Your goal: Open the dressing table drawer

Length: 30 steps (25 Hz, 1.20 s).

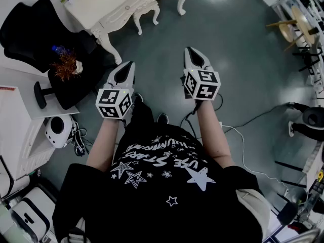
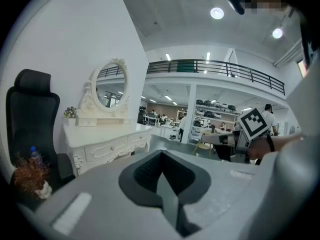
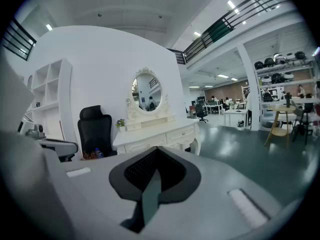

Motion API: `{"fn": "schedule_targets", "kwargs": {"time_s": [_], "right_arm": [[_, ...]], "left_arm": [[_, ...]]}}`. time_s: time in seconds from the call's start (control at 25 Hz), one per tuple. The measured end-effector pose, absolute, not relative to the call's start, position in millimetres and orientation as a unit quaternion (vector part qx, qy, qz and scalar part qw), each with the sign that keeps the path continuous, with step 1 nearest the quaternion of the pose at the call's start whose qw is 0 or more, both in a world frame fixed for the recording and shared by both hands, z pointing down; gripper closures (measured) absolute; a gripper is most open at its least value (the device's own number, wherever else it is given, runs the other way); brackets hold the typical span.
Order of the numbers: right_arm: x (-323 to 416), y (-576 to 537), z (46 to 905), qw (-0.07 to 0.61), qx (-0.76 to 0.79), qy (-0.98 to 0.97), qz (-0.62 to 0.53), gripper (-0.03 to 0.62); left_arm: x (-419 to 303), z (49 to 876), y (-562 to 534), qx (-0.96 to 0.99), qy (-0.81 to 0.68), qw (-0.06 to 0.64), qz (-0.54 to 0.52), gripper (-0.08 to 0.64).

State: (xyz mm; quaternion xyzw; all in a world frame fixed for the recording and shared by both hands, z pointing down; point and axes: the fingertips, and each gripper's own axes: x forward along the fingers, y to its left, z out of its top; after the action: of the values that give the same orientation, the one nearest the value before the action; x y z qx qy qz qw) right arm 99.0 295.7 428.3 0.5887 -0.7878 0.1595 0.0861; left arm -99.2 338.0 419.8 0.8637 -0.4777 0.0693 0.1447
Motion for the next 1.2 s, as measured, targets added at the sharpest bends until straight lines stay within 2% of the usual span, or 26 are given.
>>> {"fn": "schedule_targets", "kwargs": {"time_s": [0.44, 0.92, 1.0, 1.08, 1.2], "right_arm": [[100, 313, 420, 0.083, 0.589, -0.79, 0.151, 0.568], [103, 311, 421, 0.041, 0.592, -0.787, 0.167, 0.565], [99, 304, 422, 0.042, 0.584, -0.792, 0.17, 0.535], [94, 292, 425, 0.046, 0.578, -0.795, 0.175, 0.437], [86, 268, 433, 0.055, 0.573, -0.798, 0.181, 0.362]], "left_arm": [[-108, 425, 355, 0.846, -0.501, 0.165, 0.079, 0.56], [-109, 427, 355, 0.842, -0.506, 0.172, 0.075, 0.56], [-111, 427, 348, 0.842, -0.506, 0.174, 0.074, 0.56], [-112, 428, 337, 0.843, -0.505, 0.174, 0.07, 0.56], [-114, 433, 311, 0.845, -0.501, 0.176, 0.068, 0.56]]}}
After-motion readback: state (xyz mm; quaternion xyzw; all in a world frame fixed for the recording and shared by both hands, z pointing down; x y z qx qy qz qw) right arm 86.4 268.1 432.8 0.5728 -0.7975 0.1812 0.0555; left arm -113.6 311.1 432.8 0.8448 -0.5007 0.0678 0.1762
